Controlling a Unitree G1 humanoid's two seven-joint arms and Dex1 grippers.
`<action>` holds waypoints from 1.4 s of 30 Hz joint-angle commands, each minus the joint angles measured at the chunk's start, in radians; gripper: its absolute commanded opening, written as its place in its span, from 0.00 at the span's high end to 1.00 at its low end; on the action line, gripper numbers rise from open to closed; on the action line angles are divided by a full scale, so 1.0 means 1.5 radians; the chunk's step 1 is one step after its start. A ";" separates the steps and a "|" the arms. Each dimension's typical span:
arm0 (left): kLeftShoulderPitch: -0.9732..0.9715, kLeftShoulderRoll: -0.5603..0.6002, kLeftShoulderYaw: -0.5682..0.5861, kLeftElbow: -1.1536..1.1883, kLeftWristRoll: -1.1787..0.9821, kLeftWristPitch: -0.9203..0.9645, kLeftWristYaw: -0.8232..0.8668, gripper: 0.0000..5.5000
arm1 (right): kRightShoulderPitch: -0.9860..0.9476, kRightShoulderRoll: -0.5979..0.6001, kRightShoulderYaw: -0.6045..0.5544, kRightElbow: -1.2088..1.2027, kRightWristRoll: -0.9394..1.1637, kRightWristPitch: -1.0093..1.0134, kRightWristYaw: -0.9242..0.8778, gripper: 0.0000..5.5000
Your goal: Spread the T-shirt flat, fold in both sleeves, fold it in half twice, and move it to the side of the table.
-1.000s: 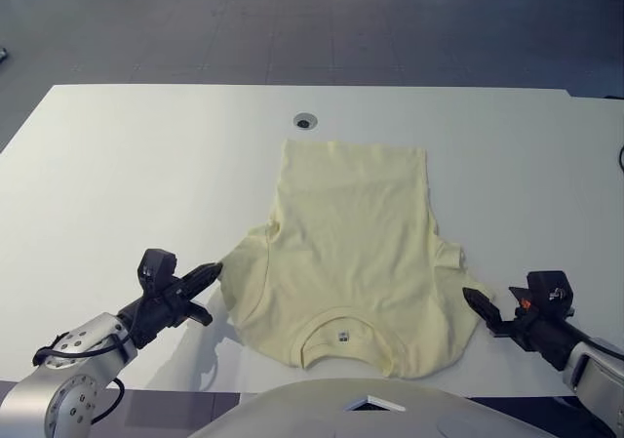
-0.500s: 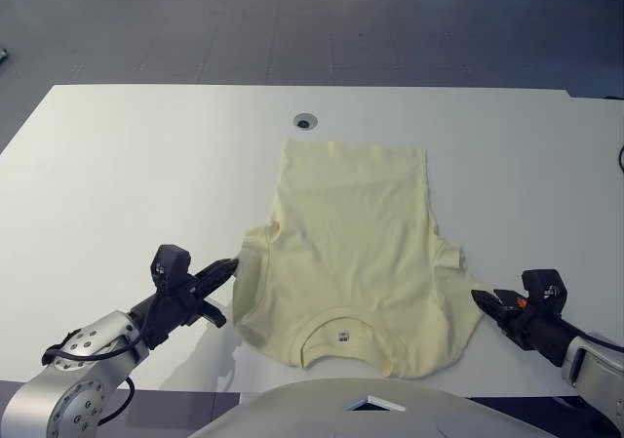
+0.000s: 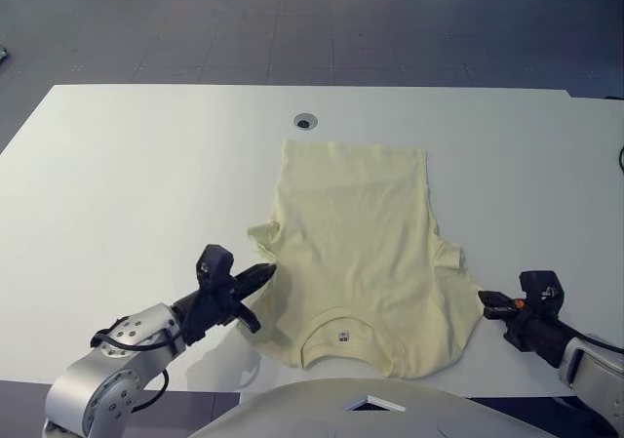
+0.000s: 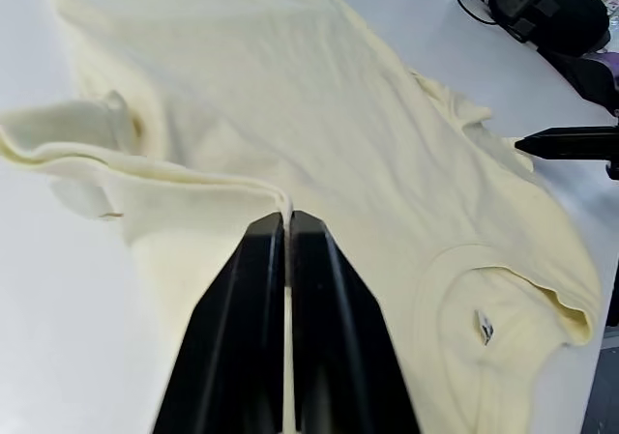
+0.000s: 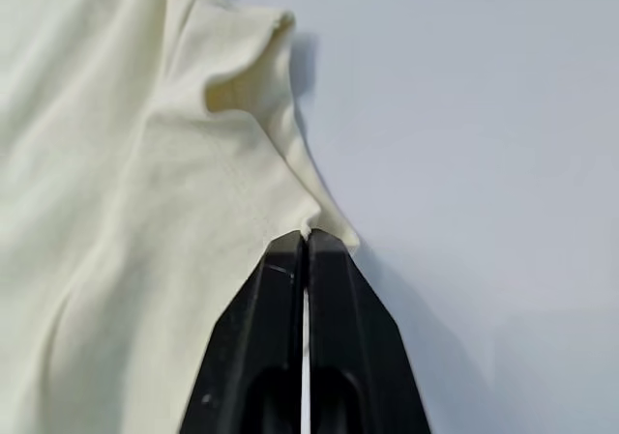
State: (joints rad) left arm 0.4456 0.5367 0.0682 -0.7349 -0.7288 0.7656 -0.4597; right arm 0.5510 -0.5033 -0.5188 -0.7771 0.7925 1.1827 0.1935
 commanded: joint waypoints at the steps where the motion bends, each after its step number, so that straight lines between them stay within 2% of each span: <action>1: -0.018 -0.004 -0.042 0.000 0.022 0.003 0.009 1.00 | -0.009 0.004 -0.014 -0.029 0.020 0.009 0.000 1.00; 14: -0.058 -0.040 -0.146 0.048 0.081 -0.012 0.018 1.00 | -0.027 0.007 0.000 -0.080 0.102 0.008 -0.005 1.00; 34: -0.091 -0.085 -0.203 0.084 0.126 -0.034 0.025 1.00 | -0.106 0.018 0.209 -0.099 0.118 -0.005 -0.073 1.00; 38: -0.092 -0.084 -0.196 0.080 0.127 -0.048 0.018 0.86 | -0.118 0.021 0.240 -0.094 0.113 -0.006 -0.084 1.00; 42: -0.095 -0.078 -0.153 0.060 0.107 -0.061 0.014 0.72 | -0.123 0.015 0.262 -0.083 0.100 -0.010 -0.086 1.00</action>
State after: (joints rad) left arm 0.3137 0.4103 -0.2000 -0.6169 -0.5537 0.6822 -0.4291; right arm 0.3727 -0.4718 -0.1420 -0.9126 0.9616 1.1703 0.0715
